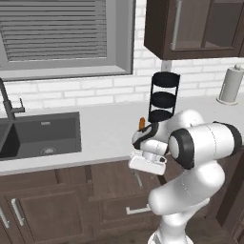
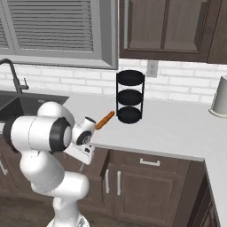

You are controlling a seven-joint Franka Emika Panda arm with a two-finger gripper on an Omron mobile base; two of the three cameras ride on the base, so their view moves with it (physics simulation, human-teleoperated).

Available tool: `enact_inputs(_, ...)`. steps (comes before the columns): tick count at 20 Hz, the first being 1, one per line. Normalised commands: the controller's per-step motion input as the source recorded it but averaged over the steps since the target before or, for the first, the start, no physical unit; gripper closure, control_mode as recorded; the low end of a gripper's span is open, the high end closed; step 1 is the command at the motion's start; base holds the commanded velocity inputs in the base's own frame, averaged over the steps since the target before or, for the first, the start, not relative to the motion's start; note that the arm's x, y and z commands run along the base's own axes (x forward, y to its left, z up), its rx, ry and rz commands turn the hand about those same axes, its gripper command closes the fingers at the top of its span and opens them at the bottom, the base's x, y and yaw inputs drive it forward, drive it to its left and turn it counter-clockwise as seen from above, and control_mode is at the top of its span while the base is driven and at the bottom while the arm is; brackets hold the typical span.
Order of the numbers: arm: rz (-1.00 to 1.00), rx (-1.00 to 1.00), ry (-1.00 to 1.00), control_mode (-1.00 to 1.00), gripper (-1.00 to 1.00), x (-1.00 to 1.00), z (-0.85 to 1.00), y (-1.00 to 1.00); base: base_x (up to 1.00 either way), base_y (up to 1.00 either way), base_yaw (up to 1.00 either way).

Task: Pick the peeler from the drawer and place it on the counter.

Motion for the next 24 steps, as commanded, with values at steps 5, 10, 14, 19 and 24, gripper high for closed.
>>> enact_inputs(5,0.00,-0.08,0.00,-1.00,-1.00,0.16,-0.40,0.00,0.00,0.00,0.00)
enact_inputs(10,0.00,-0.01,0.00,-1.00,-1.00,0.00,-0.46,0.00,0.00,0.00,0.00)
enact_inputs(14,0.00,0.00,0.01,-1.00,-1.00,-0.18,-0.32,0.00,0.00,0.00,0.00)
enact_inputs(19,0.00,0.00,-0.01,-1.00,-1.00,-0.57,-0.03,0.11,0.00,0.00,0.00)
enact_inputs(24,0.00,0.00,-0.07,-1.00,-1.00,-0.71,0.00,0.23,0.00,0.00,0.00)
